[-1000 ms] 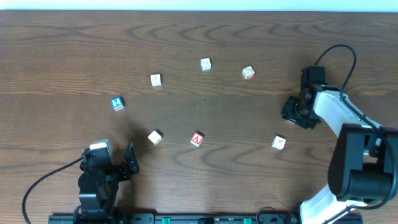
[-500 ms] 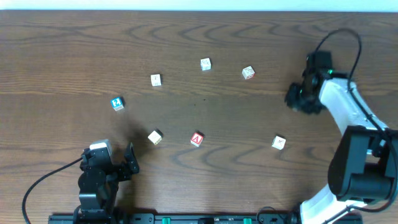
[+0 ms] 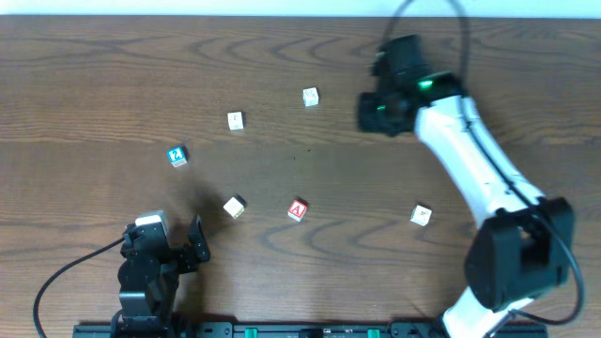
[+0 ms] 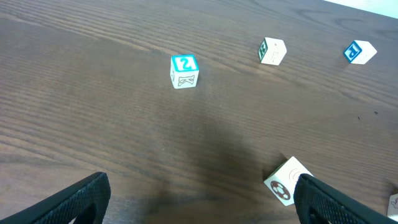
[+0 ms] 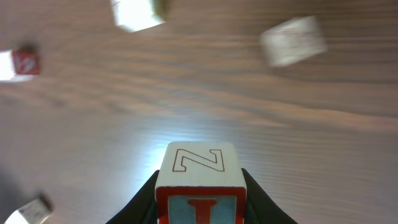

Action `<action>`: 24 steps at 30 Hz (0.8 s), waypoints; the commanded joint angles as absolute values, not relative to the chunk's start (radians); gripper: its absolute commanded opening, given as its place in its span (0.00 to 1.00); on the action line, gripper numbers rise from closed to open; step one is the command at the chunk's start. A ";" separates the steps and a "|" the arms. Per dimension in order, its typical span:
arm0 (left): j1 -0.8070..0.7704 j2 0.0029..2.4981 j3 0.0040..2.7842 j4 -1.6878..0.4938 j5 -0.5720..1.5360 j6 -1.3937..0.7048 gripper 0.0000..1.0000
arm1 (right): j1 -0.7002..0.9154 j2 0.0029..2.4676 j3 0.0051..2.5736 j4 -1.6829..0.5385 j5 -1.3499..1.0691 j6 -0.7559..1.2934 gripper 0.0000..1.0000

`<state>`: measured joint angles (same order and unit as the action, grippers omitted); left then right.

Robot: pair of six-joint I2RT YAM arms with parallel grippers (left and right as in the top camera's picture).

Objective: Spell out Ai2
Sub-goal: 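Carry the red 'I' block with the right gripper toward table center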

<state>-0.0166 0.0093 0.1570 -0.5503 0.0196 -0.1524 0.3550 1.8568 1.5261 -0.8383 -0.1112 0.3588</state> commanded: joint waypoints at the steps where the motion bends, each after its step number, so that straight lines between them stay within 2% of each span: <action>1: -0.012 0.004 0.146 -0.548 0.016 -0.138 0.95 | 0.430 1.920 1.569 -0.825 -0.125 0.400 0.01; 9: -0.012 0.004 0.146 -0.548 0.016 -0.138 0.95 | 0.511 2.145 1.784 -0.928 -0.078 0.400 0.01; 24: -0.012 0.004 0.146 -0.548 0.016 -0.138 0.95 | 0.600 2.213 1.791 -0.928 0.122 0.513 0.01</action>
<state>-0.0166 0.0093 0.1570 -0.5503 0.0196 -0.1524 0.5976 2.2002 1.7718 -0.9264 0.0555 0.4534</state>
